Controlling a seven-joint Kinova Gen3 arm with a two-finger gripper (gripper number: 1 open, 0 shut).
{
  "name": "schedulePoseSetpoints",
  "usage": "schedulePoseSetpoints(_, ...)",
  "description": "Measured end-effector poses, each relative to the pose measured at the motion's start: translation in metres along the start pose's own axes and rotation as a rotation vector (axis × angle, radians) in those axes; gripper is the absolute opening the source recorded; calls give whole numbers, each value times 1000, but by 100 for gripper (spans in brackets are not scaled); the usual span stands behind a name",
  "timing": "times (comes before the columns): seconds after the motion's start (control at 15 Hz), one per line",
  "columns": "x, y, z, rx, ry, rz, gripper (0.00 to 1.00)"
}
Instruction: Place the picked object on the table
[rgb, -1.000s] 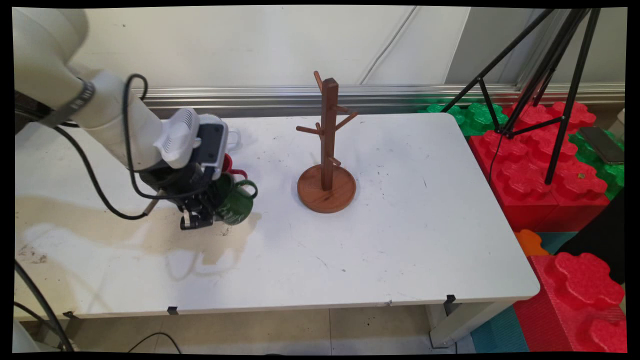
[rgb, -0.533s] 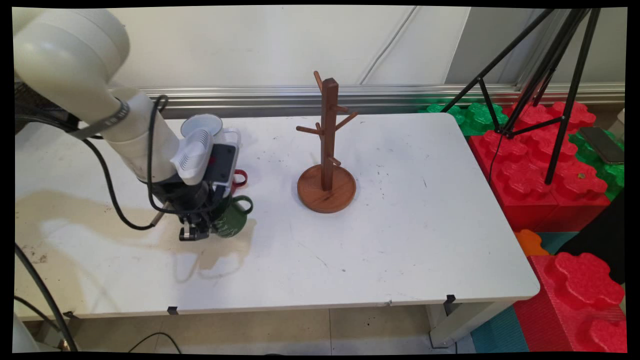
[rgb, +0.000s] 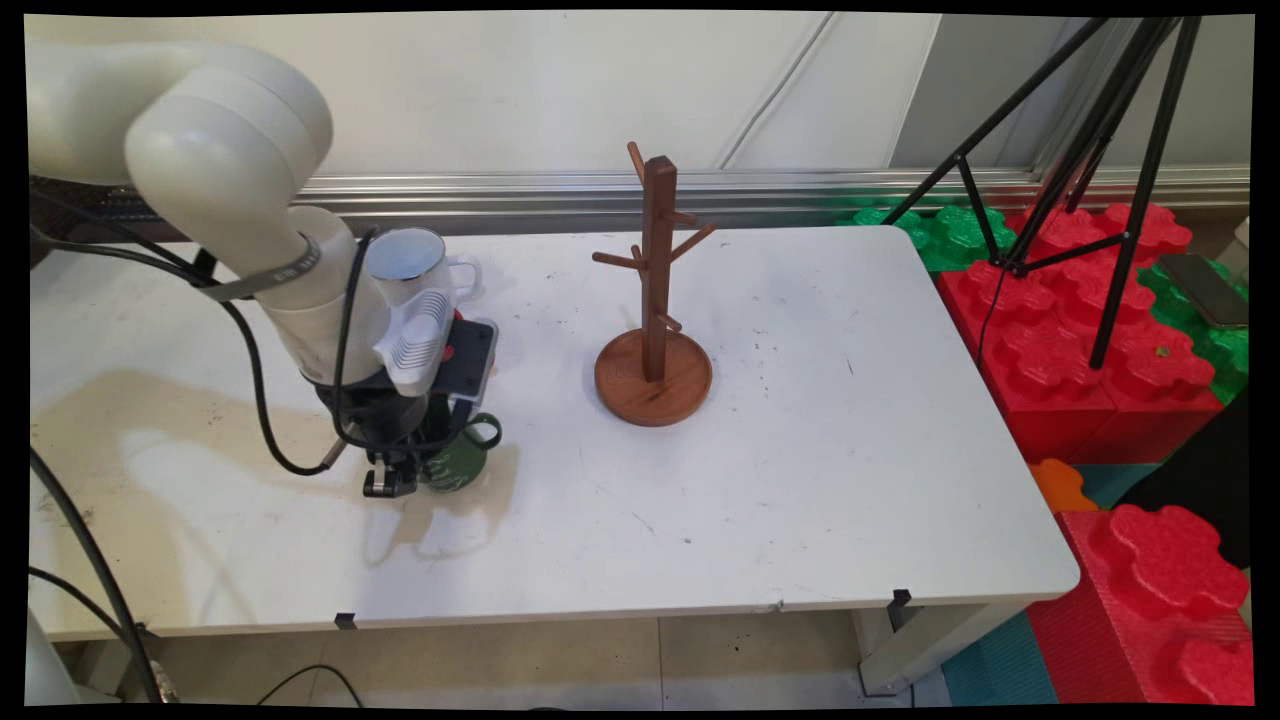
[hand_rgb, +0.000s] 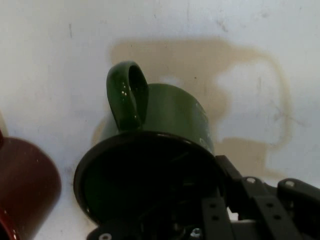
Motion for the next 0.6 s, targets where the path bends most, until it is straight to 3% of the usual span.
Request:
schedulePoseSetpoints(0.07,1,-1,2,-1,-8,1,0)
schedulePoseSetpoints(0.13,3,-2,5,-2,-16,3,100)
schedulePoseSetpoints(0.6,11,-8,15,3,-31,6,100)
